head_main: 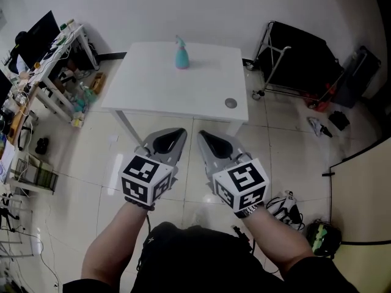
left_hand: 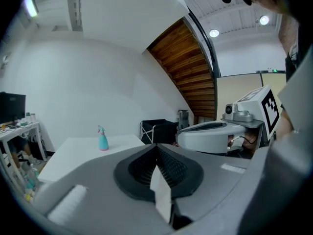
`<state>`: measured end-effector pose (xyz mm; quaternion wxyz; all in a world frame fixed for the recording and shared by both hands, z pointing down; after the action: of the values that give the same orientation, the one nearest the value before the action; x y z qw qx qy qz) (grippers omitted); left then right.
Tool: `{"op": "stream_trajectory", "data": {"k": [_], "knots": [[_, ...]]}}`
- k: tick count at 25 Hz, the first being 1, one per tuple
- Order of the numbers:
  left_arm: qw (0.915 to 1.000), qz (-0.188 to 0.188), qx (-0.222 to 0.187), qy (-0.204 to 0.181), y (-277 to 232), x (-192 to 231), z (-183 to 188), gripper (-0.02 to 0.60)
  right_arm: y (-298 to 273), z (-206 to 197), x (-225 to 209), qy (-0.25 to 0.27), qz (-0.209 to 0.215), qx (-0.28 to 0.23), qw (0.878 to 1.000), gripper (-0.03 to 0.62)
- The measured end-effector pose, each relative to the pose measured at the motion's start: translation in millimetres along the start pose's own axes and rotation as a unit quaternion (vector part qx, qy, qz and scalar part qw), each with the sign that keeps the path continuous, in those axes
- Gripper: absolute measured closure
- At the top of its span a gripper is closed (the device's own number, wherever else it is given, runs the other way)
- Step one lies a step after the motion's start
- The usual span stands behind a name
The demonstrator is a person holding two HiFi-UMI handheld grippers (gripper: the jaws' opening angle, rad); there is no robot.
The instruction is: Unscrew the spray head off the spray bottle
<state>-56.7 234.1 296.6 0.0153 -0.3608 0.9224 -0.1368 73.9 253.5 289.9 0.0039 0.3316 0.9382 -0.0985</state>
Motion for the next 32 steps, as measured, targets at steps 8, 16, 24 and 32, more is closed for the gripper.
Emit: {"op": "stream_trajectory", "data": {"k": [8, 16, 24, 32], "knots": [[1.0, 0.003, 0.005, -0.001, -15, 2, 3, 0.565, -8, 1, -15, -0.004, 0.006, 0.003, 1.0, 0.603], [1.0, -0.001, -0.003, -0.003, -29, 19, 9, 0.566, -25, 8, -25, 0.005, 0.002, 0.0, 1.0, 0.603], [0.9999, -0.008, -0.008, 0.002, -48, 46, 14, 0.565, -52, 12, -39, 0.008, -0.007, 0.005, 1.0, 0.603], [0.9998, -0.015, -0.009, 0.006, -64, 87, 20, 0.565, -95, 21, -47, 0.011, -0.012, 0.01, 1.0, 0.605]]}}
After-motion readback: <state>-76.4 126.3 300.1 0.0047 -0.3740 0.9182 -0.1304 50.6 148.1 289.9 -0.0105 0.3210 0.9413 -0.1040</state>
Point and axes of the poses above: the fingertips, and each gripper's own axes: y backward along the fingers, x to its left, z out of its top, the point moved 8 cm from there along y, backward along the fingers, and after that the axes turned 2 degrees about z, right-handed, at the moved point
